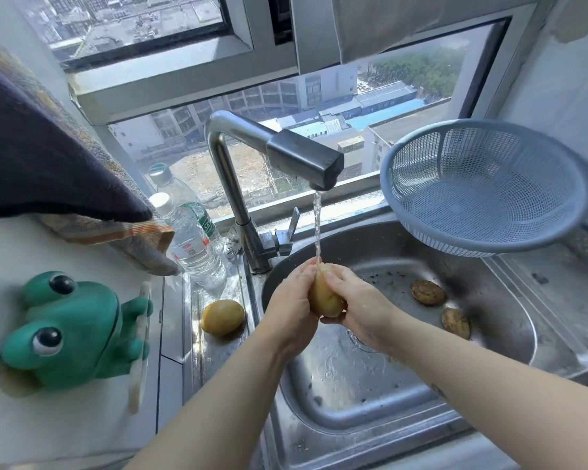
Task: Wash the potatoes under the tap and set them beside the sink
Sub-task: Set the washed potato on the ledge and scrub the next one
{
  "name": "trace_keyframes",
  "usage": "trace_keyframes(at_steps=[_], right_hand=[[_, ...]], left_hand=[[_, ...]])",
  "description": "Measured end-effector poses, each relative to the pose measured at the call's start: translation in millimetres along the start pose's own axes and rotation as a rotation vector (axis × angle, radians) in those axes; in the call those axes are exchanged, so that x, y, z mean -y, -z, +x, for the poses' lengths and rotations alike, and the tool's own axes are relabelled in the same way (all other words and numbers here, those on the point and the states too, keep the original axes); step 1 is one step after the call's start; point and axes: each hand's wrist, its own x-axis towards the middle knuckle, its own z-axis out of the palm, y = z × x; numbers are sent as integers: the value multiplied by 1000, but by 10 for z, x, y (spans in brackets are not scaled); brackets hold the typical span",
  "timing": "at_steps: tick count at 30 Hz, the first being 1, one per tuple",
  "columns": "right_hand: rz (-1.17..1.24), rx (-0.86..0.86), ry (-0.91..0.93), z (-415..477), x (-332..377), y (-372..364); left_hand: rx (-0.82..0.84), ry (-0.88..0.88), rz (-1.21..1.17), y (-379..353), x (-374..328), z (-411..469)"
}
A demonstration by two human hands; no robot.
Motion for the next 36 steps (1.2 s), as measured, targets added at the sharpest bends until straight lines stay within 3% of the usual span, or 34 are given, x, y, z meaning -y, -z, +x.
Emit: trace_keyframes(at_steps=[4,12,16,20,24,29,32,36], right_hand=[[-9,30,9,11,-3,-30],[-254,82,162,-59,-18,-4],[-113,9,150,-50,-28,63],[6,8,104,-76,1,149],[-65,38,99,-94,24,161],[-246,43,169,-120,56,142],[-244,17,171,-96,34,108],[-183,65,131,-74,19,78]], left_hand=[[104,-28,41,110,36,-57],[-15,-63,-71,10,56,-76],[21,-32,-69,-89,12,-107],[166,63,1,-9,-112,-154],[268,96,85,98,-198,-159],[218,40,116,74,-170,-137],[168,15,99,73,-151,-147],[250,36,97,184,-236,-217]])
